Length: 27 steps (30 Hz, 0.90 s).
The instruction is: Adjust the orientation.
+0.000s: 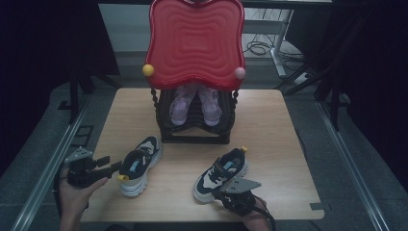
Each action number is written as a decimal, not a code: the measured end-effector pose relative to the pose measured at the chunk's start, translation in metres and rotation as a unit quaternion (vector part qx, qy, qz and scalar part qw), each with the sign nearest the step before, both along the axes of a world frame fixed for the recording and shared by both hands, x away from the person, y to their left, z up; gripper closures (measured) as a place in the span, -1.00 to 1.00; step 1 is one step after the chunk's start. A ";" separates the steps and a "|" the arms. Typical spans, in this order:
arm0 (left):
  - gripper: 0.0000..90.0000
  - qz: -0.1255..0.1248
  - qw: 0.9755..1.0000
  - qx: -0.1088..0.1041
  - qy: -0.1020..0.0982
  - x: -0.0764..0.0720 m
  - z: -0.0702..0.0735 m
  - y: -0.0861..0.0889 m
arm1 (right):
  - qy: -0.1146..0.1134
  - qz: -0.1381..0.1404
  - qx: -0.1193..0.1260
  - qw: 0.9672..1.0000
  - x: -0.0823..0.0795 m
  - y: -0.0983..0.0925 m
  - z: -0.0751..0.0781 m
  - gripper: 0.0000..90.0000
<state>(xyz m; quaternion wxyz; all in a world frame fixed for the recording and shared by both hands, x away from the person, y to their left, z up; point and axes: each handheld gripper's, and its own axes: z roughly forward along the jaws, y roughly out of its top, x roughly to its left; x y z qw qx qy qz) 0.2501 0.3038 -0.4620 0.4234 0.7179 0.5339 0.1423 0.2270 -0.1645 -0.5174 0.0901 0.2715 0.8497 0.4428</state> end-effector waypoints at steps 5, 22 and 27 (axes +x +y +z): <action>-0.11 -0.001 1.000 0.000 0.001 0.001 -0.001 -0.001 | -0.003 0.000 0.004 1.000 0.006 0.010 -0.001 0.98; -0.11 0.001 1.000 0.000 0.001 0.000 -0.001 0.000 | -0.013 -0.015 0.004 1.000 0.021 0.038 -0.001 0.99; -0.11 0.001 1.000 0.000 0.001 0.000 -0.001 0.000 | -0.015 -0.022 0.005 1.000 0.024 0.043 -0.002 0.99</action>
